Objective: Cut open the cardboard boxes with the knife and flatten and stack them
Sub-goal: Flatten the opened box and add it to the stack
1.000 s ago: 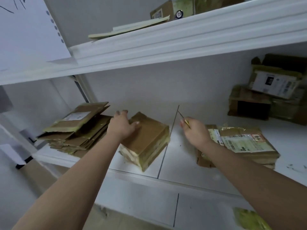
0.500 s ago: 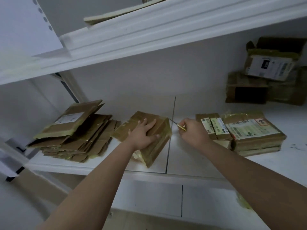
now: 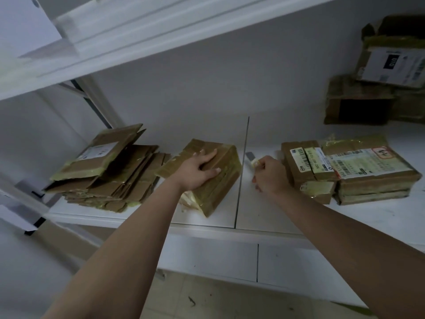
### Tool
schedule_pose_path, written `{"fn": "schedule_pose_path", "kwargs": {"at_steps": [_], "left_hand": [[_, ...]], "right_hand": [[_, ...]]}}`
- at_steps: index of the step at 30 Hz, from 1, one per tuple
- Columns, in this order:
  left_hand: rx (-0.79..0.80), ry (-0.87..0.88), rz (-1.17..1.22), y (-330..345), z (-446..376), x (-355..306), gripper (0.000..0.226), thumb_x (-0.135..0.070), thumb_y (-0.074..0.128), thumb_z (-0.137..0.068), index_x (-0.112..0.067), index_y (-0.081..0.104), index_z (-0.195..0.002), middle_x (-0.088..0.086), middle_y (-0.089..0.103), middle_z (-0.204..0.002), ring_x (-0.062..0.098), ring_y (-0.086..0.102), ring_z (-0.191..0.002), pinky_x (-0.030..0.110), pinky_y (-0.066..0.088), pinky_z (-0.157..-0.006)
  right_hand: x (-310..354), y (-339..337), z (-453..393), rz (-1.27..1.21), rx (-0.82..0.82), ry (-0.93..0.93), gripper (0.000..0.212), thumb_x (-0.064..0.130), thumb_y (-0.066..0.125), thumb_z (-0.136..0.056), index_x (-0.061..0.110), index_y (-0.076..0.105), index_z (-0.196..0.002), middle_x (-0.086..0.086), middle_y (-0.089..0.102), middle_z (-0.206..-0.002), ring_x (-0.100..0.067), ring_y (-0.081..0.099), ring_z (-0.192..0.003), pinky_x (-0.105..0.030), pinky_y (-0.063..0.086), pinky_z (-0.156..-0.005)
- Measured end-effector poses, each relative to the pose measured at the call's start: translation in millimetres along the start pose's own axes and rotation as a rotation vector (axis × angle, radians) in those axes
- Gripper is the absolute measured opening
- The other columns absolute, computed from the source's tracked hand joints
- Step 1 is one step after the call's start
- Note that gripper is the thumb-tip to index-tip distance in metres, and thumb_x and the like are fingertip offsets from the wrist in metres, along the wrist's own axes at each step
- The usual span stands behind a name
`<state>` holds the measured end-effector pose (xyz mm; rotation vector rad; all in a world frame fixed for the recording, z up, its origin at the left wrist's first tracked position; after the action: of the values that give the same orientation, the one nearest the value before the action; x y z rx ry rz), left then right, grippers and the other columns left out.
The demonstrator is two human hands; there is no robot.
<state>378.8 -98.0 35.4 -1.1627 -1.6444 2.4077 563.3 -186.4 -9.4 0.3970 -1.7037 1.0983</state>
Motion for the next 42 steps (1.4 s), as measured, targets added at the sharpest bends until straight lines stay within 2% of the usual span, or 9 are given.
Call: {"fn": "schedule_pose_path", "kwargs": {"at_steps": [3,9,16,24,26,29,30,34,42], "left_hand": [[0.007,0.006,-0.068,5.2,-0.9,-2.0,0.066,-0.045,0.059,-0.091,-0.041,0.027,-0.148,0.001,0.009,-0.162,0.019,0.001,-0.149,0.037,0.007,-0.120],[0.003,0.011,-0.084,6.4,-0.2,-1.4,0.066,-0.045,0.059,-0.091,-0.042,0.027,-0.148,0.000,0.009,-0.162,0.018,0.000,-0.149,0.038,0.006,-0.120],[0.006,0.008,-0.047,5.5,0.5,-1.0,0.065,-0.044,0.060,-0.091,-0.042,0.029,-0.147,-0.001,0.010,-0.161,0.017,0.001,-0.149,0.037,0.006,-0.120],[-0.011,0.017,-0.085,7.9,-0.2,-3.2,0.065,-0.042,0.060,-0.091,-0.042,0.027,-0.148,0.000,0.010,-0.161,0.018,0.002,-0.149,0.037,0.009,-0.119],[-0.019,0.012,-0.105,7.5,-1.5,-4.7,0.065,-0.041,0.059,-0.092,-0.040,0.027,-0.148,0.003,0.013,-0.161,0.022,0.006,-0.149,0.038,0.014,-0.119],[-0.015,0.020,-0.094,7.6,-4.6,-5.6,0.057,-0.040,0.056,-0.094,-0.037,0.033,-0.145,0.011,0.033,-0.150,0.032,0.032,-0.139,0.043,0.034,-0.112],[-0.014,0.022,-0.078,8.3,-4.8,-4.3,0.055,-0.042,0.054,-0.095,-0.036,0.033,-0.145,0.011,0.032,-0.150,0.032,0.032,-0.139,0.044,0.034,-0.111],[-0.052,0.064,-0.131,12.0,-3.4,-2.0,0.051,-0.050,0.031,-0.100,-0.037,0.026,-0.149,0.006,0.009,-0.162,0.022,-0.002,-0.149,0.047,0.009,-0.120],[-0.096,0.084,-0.173,14.0,-2.8,-1.7,0.049,-0.043,0.023,-0.103,-0.033,0.023,-0.151,0.009,0.009,-0.161,0.026,-0.003,-0.149,0.053,0.008,-0.119]], "right_hand": [[-8.3,16.5,0.1,-0.004,0.054,0.061,0.027,0.019,0.039,-0.098,0.002,0.059,-0.095,-0.014,0.067,-0.087,-0.022,0.059,-0.066,-0.030,0.048,-0.059],[-14.5,32.3,0.7,-0.022,0.098,0.111,0.039,0.021,0.037,-0.099,-0.004,0.064,-0.088,-0.011,0.064,-0.076,-0.011,0.053,-0.052,-0.025,0.041,-0.055],[-17.6,43.4,-3.8,-0.068,0.097,0.143,0.036,0.020,0.040,-0.096,-0.005,0.064,-0.086,-0.019,0.065,-0.085,-0.033,0.063,-0.078,-0.037,0.054,-0.072],[-14.1,50.2,-8.2,-0.091,0.083,0.202,0.019,0.006,0.046,-0.089,-0.005,0.061,-0.087,-0.017,0.062,-0.083,-0.028,0.059,-0.072,-0.025,0.043,-0.057],[-9.7,52.3,-13.2,-0.107,0.077,0.205,0.016,0.008,0.047,-0.090,-0.002,0.059,-0.086,-0.018,0.062,-0.085,-0.030,0.061,-0.077,-0.027,0.045,-0.061],[-4.9,55.1,-26.0,-0.137,0.073,0.225,0.020,0.014,0.050,-0.091,-0.002,0.062,-0.091,-0.019,0.065,-0.088,-0.031,0.064,-0.079,-0.026,0.045,-0.061],[-4.2,55.8,-30.2,-0.136,0.081,0.236,0.022,0.015,0.050,-0.091,-0.003,0.062,-0.093,-0.019,0.066,-0.089,-0.030,0.064,-0.077,-0.024,0.043,-0.058],[-5.2,59.6,-37.6,-0.163,0.141,0.289,0.018,0.012,0.052,-0.092,-0.003,0.061,-0.095,-0.018,0.062,-0.085,-0.022,0.057,-0.055,-0.021,0.039,-0.042],[1.0,69.7,10.1,-0.274,0.263,0.326,0.015,0.006,0.044,-0.095,0.002,0.058,-0.091,-0.011,0.053,-0.064,-0.020,0.051,-0.051,-0.025,0.042,-0.044]]}}
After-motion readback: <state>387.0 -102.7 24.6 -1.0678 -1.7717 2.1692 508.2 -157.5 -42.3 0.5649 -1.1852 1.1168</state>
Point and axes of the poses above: each hand's wrist, its own z-axis away from the middle knuckle, its own y-axis out of the palm, x = y × z, the point moved 9 cm from there along -z, towards the middle knuckle
